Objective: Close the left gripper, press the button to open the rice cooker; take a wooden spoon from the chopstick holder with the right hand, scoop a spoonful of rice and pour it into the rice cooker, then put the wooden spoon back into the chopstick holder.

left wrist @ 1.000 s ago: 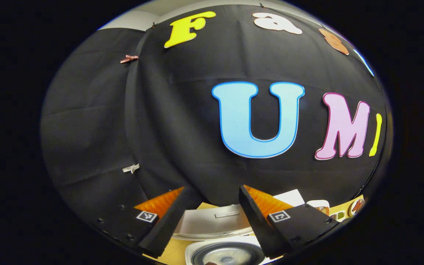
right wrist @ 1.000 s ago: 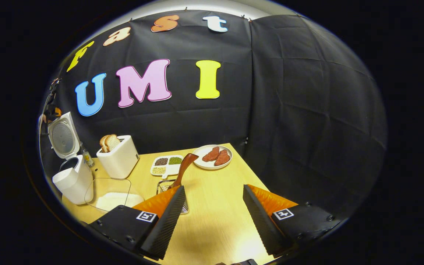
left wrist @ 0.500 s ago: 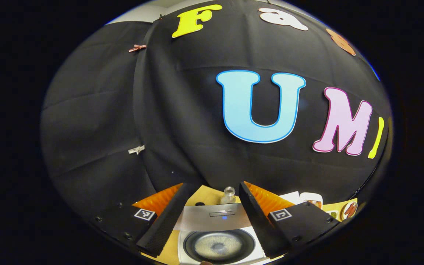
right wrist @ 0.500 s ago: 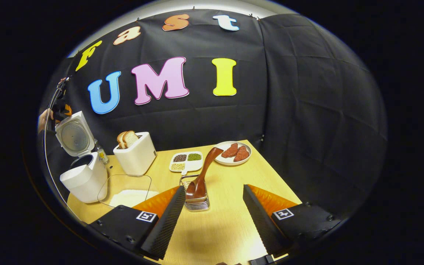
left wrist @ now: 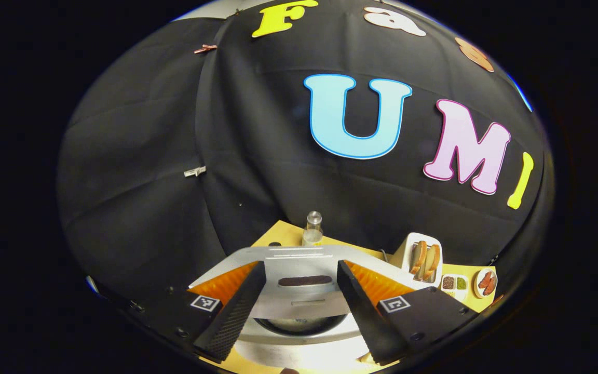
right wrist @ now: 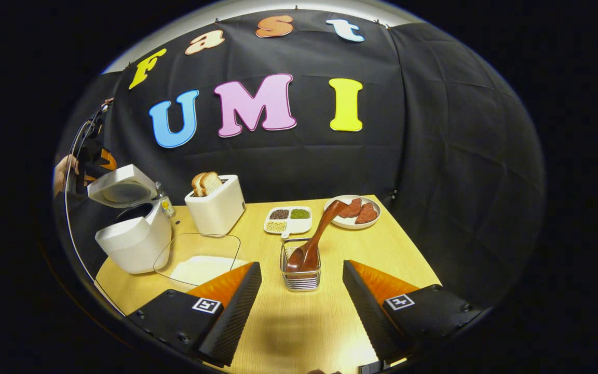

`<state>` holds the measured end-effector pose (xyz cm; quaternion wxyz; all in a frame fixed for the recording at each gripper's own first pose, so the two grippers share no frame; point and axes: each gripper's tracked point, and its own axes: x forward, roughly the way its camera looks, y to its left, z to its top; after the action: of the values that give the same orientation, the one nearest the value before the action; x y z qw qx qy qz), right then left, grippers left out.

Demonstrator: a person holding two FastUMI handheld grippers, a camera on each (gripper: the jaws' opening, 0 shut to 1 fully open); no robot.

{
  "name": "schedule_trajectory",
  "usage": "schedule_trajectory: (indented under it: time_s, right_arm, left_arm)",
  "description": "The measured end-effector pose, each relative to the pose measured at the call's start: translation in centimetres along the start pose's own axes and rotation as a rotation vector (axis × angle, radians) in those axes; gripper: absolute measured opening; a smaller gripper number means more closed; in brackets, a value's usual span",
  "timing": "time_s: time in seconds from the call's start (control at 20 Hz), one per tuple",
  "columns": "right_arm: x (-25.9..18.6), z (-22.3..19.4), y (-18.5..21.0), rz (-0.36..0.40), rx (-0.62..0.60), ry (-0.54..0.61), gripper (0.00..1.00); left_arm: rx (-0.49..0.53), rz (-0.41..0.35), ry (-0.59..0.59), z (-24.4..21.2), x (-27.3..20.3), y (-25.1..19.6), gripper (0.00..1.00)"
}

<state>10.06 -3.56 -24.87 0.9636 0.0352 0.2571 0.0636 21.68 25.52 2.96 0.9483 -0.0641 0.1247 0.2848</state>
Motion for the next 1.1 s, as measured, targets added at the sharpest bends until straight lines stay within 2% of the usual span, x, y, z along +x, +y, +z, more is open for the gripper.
schedule_trajectory:
  time_s: [0.2,0.4,0.7,0.85,0.95,1.1]
  right_arm:
    - [-0.5,-1.1,0.1,0.015,-0.013,0.025,0.99]
    - [-0.2,-2.0,-0.2,-0.002,-0.023,0.054,0.98]
    - [0.7,-2.1,1.0,0.068,-0.05,0.061,0.99]
    - [1.4,-2.4,1.1,0.097,-0.058,0.063,0.99]
    - [1.9,-2.6,1.5,0.119,-0.045,0.071,0.99]
    - [2.8,-3.3,1.6,0.16,-0.036,0.091,0.99]
  left_arm:
    - [0.031,0.008,0.023,-3.7,-0.1,-0.2,0.97]
    - [0.051,0.019,0.054,-7.4,-0.1,-0.4,0.98]
    - [0.067,0.028,0.103,-12.9,0.8,-0.7,0.98]
    - [0.091,0.025,0.073,-13.4,0.6,-1.3,0.98]
    - [0.117,0.019,0.103,-14.4,0.8,-1.5,0.98]
    - [0.084,0.023,0.104,-14.3,1.1,-1.7,0.99]
